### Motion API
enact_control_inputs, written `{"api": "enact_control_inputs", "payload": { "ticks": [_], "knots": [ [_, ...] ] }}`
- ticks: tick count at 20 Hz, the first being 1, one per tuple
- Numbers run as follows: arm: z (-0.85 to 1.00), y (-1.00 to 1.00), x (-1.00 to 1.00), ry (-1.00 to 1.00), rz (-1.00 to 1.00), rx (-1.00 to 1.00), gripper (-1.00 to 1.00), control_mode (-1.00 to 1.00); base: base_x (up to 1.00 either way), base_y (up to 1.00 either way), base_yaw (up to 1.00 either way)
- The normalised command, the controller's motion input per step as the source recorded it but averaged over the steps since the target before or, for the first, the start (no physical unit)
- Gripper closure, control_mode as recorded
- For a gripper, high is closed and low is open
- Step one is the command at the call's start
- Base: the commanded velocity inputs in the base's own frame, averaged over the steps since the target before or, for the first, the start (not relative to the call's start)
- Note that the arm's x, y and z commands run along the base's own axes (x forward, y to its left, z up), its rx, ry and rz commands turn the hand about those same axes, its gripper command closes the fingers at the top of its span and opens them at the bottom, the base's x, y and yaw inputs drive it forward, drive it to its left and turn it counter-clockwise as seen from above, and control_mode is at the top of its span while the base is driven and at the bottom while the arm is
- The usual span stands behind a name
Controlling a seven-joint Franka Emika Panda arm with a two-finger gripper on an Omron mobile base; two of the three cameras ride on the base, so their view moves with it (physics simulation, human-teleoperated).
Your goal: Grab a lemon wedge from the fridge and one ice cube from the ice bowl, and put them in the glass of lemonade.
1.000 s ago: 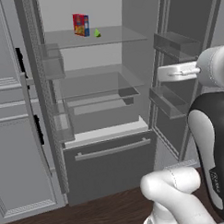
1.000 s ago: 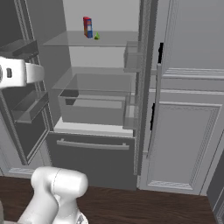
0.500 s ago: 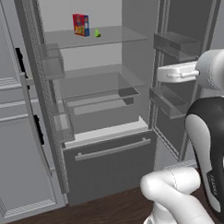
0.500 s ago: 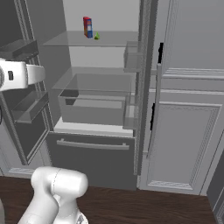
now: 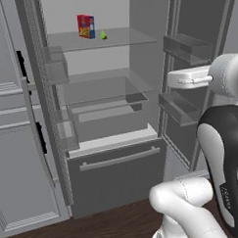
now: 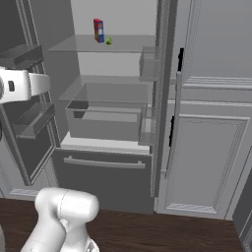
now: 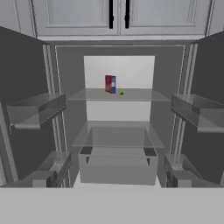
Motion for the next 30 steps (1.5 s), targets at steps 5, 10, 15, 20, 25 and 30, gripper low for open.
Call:
{"api": "enact_control_inputs", "payload": {
  "ticks": [5, 10, 15, 20, 25, 30],
  "knots": [
    [0.00, 0.00, 0.00, 0.00, 0.00, 0.00, -1.00, 1.00, 0.66, 0.00, 0.01],
    [0.00, 0.00, 0.00, 0.00, 0.00, 0.00, -1.00, 1.00, 0.94, 0.00, 0.01],
    [0.00, 0.00, 0.00, 0.00, 0.00, 0.00, -1.00, 1.00, 0.56, -0.02, 0.00],
    [0.00, 0.00, 0.00, 0.00, 0.00, 0.00, -1.00, 1.00, 0.59, -0.12, 0.00],
    [0.00, 0.00, 0.00, 0.00, 0.00, 0.00, -1.00, 1.00, 0.58, -0.15, 0.00],
    [0.00, 0.00, 0.00, 0.00, 0.00, 0.00, -1.00, 1.00, 0.56, -0.21, 0.00]
  ]
}}
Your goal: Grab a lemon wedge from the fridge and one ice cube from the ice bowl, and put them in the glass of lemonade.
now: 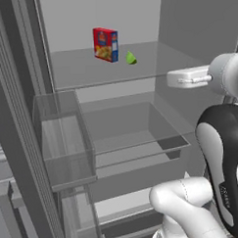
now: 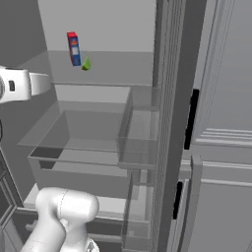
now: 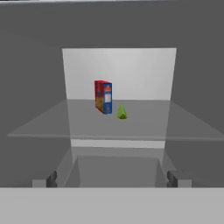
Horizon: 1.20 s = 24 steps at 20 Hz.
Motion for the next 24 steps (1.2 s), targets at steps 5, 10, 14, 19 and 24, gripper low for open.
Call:
{"api": "enact_control_inputs", "payload": {
  "ticks": [5, 10, 14, 19, 24],
  "knots": [
    [0.00, 0.00, 0.00, 0.00, 0.00, 0.00, -1.00, 1.00, 0.58, -0.20, 0.00],
    [0.22, -0.06, 0.01, 0.00, 0.00, 0.00, -1.00, -1.00, 0.16, -0.11, 0.00],
    [0.54, -0.10, 0.00, 0.00, 0.00, 0.00, -1.00, -1.00, 0.00, 0.00, 0.00],
    [0.26, -0.12, 0.10, 0.02, 0.01, 0.00, -1.00, -1.00, 0.00, 0.00, 0.00],
    [-0.36, -0.17, 0.47, 0.12, 0.00, -0.03, -1.00, -1.00, 0.00, 0.00, 0.00]
  ]
}}
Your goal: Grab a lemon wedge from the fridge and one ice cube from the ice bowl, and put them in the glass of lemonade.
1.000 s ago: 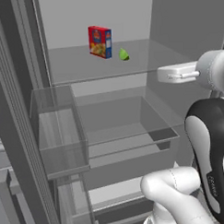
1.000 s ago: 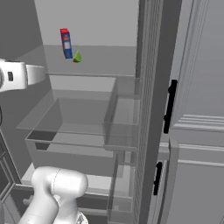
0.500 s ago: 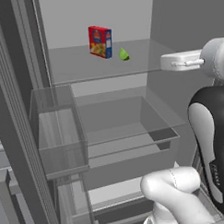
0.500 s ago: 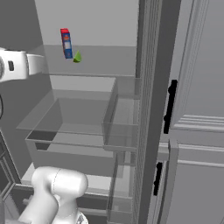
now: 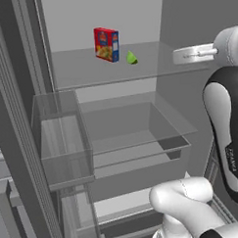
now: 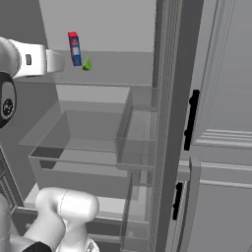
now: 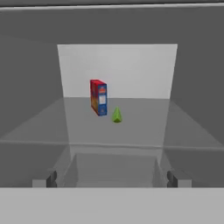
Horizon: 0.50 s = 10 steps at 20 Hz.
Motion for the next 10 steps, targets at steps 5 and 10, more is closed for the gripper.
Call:
{"api": "enact_control_inputs", "payload": {
  "ticks": [5, 10],
  "knots": [
    [-0.23, 0.03, 0.55, 0.41, 0.00, -0.09, -1.00, -1.00, 0.00, 0.00, 0.00],
    [-0.16, 0.00, 0.70, 0.40, -0.01, -0.04, -1.00, -1.00, 0.00, 0.00, 0.00]
  ]
}}
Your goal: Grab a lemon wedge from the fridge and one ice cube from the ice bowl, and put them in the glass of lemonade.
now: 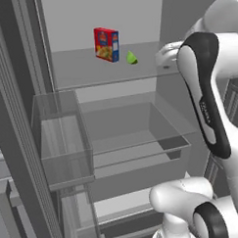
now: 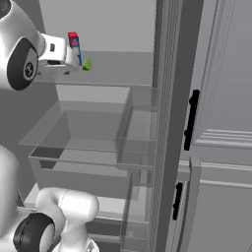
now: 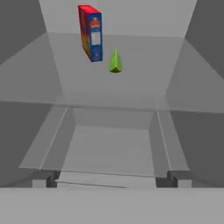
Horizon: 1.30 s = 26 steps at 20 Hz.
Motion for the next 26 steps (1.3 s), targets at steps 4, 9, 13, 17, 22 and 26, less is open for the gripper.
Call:
{"api": "enact_control_inputs", "payload": {
  "ticks": [4, 9, 13, 17, 22, 26],
  "knots": [
    [-0.05, 0.14, 0.95, 0.26, -0.09, 0.00, -1.00, -1.00, 0.00, 0.00, 0.00],
    [-0.34, 0.17, 0.72, 0.00, -0.03, 0.00, -1.00, -1.00, 0.00, 0.00, 0.00],
    [-0.18, 0.23, 0.75, -0.02, 0.00, 0.00, -1.00, -1.00, 0.00, 0.00, 0.00],
    [-0.26, 0.06, 0.71, -0.15, 0.00, 0.00, -1.00, -1.00, 0.00, 0.00, 0.00],
    [-0.32, 0.01, 0.66, -0.18, 0.00, 0.01, -1.00, -1.00, 0.00, 0.00, 0.00],
    [-0.24, -0.08, 0.77, -0.01, 0.02, 0.00, -1.00, -1.00, 0.00, 0.00, 0.00]
  ]
}}
